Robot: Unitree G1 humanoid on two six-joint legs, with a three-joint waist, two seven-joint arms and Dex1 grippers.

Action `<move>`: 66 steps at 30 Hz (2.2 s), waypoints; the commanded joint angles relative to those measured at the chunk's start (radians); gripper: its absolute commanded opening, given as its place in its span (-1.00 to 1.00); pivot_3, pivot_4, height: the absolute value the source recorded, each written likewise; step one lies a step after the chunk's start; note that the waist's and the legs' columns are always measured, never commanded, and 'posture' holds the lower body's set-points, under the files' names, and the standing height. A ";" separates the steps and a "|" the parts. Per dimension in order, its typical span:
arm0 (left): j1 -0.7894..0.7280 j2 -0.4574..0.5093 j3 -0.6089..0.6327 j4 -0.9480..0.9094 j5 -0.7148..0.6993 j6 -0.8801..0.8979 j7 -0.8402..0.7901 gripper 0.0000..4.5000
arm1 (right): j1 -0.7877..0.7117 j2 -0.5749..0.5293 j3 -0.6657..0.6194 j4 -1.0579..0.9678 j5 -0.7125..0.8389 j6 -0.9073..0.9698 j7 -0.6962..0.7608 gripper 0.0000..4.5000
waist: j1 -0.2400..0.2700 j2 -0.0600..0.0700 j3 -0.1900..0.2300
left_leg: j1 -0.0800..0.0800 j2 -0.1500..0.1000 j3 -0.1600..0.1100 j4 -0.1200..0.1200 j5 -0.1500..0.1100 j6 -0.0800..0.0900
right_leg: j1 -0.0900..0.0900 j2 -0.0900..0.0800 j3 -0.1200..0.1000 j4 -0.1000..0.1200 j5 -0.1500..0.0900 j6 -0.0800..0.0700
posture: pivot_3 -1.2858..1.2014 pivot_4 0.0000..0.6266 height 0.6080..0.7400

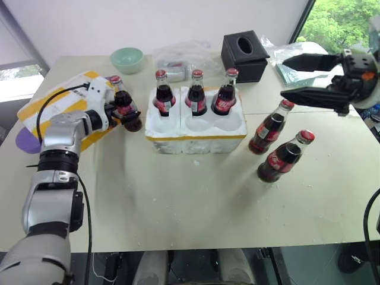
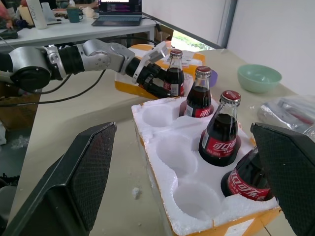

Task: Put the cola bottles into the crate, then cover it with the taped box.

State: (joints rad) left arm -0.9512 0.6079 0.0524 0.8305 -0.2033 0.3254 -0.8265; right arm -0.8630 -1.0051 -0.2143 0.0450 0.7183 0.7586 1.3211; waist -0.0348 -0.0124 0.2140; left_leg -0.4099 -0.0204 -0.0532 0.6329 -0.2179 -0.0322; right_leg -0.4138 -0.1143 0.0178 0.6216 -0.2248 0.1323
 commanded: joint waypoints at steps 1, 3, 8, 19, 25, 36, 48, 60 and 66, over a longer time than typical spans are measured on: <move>-0.051 0.000 0.008 0.049 0.022 -0.052 -0.006 0.95 | 0.001 -0.015 -0.044 -0.033 0.024 -0.004 -0.012 1.00 | -0.001 0.000 0.000 | 0.000 0.000 0.000 0.000 0.000 0.000 | 0.000 0.000 0.000 0.000 0.000 0.000 | 0.03 -0.52 0.96; -0.061 -0.005 0.006 0.077 0.032 -0.070 -0.007 0.95 | 0.007 -0.015 -0.045 -0.037 0.025 -0.005 -0.019 1.00 | -0.001 0.000 0.000 | 0.000 0.000 0.000 0.000 0.000 0.000 | 0.000 0.000 0.000 0.000 0.000 0.000 | 0.03 -0.52 0.96; -0.070 -0.009 0.014 0.094 0.036 -0.088 -0.024 0.25 | 0.032 -0.019 -0.051 -0.054 0.034 -0.008 -0.030 1.00 | -0.001 0.000 0.000 | 0.000 0.000 0.000 0.000 0.000 0.000 | 0.000 0.000 0.000 0.000 0.000 0.000 | 0.03 -0.52 0.96; -0.084 0.074 0.038 -0.114 -0.028 0.086 -0.179 0.26 | 0.041 -0.024 -0.046 -0.047 0.027 -0.022 -0.026 1.00 | -0.004 -0.002 0.001 | -0.005 0.000 0.000 0.001 0.000 0.000 | -0.005 0.000 0.000 0.003 0.000 0.000 | 0.03 -0.52 0.96; -0.157 0.163 0.050 -0.352 -0.137 0.364 -0.295 0.26 | 0.060 -0.016 -0.044 -0.044 0.016 -0.044 -0.025 1.00 | -0.006 -0.003 0.002 | -0.024 0.000 -0.003 0.014 0.000 0.000 | -0.020 0.001 0.000 0.011 0.001 0.001 | 0.03 -0.52 0.96; -0.229 0.067 -0.054 -0.462 -0.170 0.437 -0.339 0.26 | 0.121 -0.001 -0.046 -0.037 -0.008 -0.099 -0.055 1.00 | 0.001 -0.003 0.002 | -0.024 -0.001 -0.004 0.016 0.000 0.000 | -0.018 0.001 -0.001 0.010 0.002 0.003 | 0.03 -0.52 0.96; -0.187 0.078 -0.151 -0.489 -0.135 0.397 -0.427 0.26 | 0.178 -0.001 -0.089 -0.082 0.030 -0.079 -0.111 1.00 | -0.006 -0.003 0.002 | -0.024 -0.001 -0.004 0.016 0.000 0.000 | -0.019 0.001 0.000 0.010 0.002 0.002 | 0.03 -0.52 0.96; -0.108 0.048 -0.199 -0.498 -0.087 0.333 -0.425 0.26 | 0.196 0.019 -0.094 -0.082 0.037 -0.087 -0.139 1.00 | -0.003 -0.003 0.002 | -0.024 -0.001 -0.004 0.016 0.000 0.000 | -0.019 0.001 0.000 0.010 0.002 0.002 | 0.03 -0.52 0.96; -0.041 0.016 -0.231 -0.495 -0.030 0.252 -0.386 0.26 | 0.199 0.028 -0.085 -0.084 0.025 -0.097 -0.141 1.00 | -0.005 -0.003 0.002 | -0.024 -0.001 -0.004 0.016 0.000 0.000 | -0.019 0.001 0.000 0.010 0.002 0.002 | 0.03 -0.52 0.96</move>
State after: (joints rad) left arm -0.9894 0.6194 -0.1829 0.3697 -0.2429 0.6099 -1.2215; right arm -0.6628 -0.9725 -0.2799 -0.0141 0.7393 0.6775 1.1818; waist -0.0399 -0.0150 0.2159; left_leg -0.4335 -0.0211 -0.0568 0.6490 -0.2176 -0.0318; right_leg -0.4324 -0.1131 0.0175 0.6320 -0.2232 0.1348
